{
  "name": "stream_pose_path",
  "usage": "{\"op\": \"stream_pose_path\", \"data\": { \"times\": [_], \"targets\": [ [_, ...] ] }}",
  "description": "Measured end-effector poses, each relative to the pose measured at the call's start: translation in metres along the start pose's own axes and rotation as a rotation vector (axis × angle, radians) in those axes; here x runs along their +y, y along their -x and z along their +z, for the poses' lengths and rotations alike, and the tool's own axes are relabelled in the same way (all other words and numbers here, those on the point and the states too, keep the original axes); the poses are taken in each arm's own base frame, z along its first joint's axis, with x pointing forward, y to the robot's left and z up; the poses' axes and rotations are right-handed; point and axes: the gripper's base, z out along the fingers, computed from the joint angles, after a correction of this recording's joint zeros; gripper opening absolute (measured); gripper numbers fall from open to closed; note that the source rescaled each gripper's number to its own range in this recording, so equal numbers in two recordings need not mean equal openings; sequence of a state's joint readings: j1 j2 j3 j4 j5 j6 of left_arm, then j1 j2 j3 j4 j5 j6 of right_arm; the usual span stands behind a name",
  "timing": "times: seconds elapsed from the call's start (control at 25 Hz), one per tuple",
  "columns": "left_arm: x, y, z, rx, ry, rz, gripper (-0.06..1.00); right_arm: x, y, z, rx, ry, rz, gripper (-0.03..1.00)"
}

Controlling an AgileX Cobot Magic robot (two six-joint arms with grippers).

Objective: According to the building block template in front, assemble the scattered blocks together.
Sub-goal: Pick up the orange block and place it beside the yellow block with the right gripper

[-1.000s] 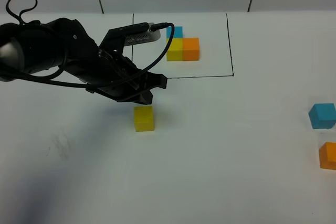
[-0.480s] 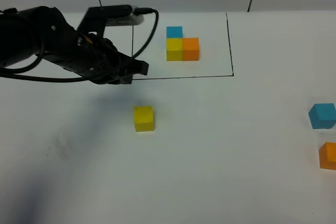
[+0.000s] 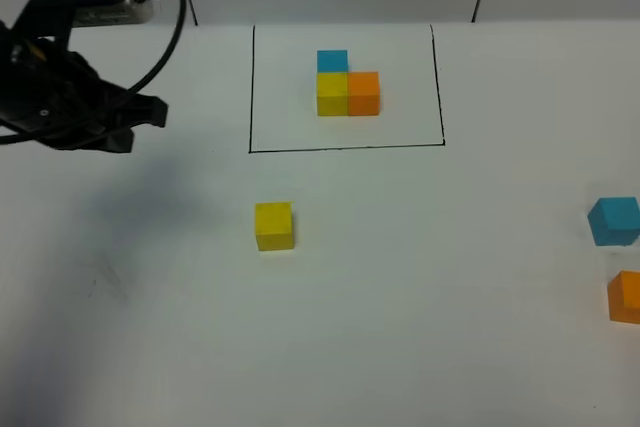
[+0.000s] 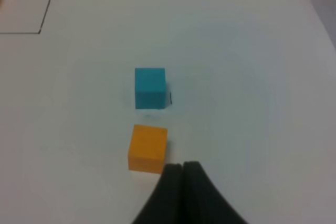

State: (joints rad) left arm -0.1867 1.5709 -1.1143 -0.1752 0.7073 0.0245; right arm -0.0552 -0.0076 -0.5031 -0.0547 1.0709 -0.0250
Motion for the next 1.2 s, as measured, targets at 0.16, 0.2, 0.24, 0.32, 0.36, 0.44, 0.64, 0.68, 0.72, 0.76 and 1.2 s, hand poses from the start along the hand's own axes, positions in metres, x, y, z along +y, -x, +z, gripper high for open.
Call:
{"op": "stream_pose_path", "data": {
  "times": [0.16, 0.2, 0.24, 0.32, 0.36, 0.44, 0.64, 0.68, 0.72, 0.76, 1.2],
  "targets": [
    [0.025, -0.026, -0.016, -0.026, 0.043, -0.073, 0.00, 0.000, 0.000, 0.000, 0.000, 0.000, 0.000, 0.00],
    [0.030, -0.034, -0.021, -0.032, 0.050, -0.090, 0.00, 0.000, 0.000, 0.000, 0.000, 0.000, 0.000, 0.00],
    [0.035, -0.043, -0.025, -0.039, 0.060, -0.108, 0.00, 0.000, 0.000, 0.000, 0.000, 0.000, 0.000, 0.00],
    [0.043, -0.058, -0.034, -0.055, 0.075, -0.142, 0.00, 0.000, 0.000, 0.000, 0.000, 0.000, 0.000, 0.00],
    [0.047, -0.067, -0.039, -0.062, 0.084, -0.161, 0.00, 0.000, 0.000, 0.000, 0.000, 0.000, 0.000, 0.00],
    [0.053, -0.084, -0.049, -0.070, 0.100, -0.192, 0.00, 0.000, 0.000, 0.000, 0.000, 0.000, 0.000, 0.00],
    [0.053, -0.126, -0.073, -0.052, 0.119, -0.232, 0.00, 0.000, 0.000, 0.000, 0.000, 0.000, 0.000, 0.00],
    [0.053, -0.133, -0.077, -0.058, 0.121, -0.239, 0.00, 0.000, 0.000, 0.000, 0.000, 0.000, 0.000, 0.00],
    [0.052, -0.141, -0.080, -0.057, 0.125, -0.248, 0.00, 0.000, 0.000, 0.000, 0.000, 0.000, 0.000, 0.00],
    [0.051, -0.148, -0.084, -0.062, 0.130, -0.253, 0.00, 0.000, 0.000, 0.000, 0.000, 0.000, 0.000, 0.00],
    [0.046, -0.210, -0.102, -0.145, 0.195, -0.319, 0.00, 0.000, 0.000, 0.000, 0.000, 0.000, 0.000, 0.00]
  ]
}}
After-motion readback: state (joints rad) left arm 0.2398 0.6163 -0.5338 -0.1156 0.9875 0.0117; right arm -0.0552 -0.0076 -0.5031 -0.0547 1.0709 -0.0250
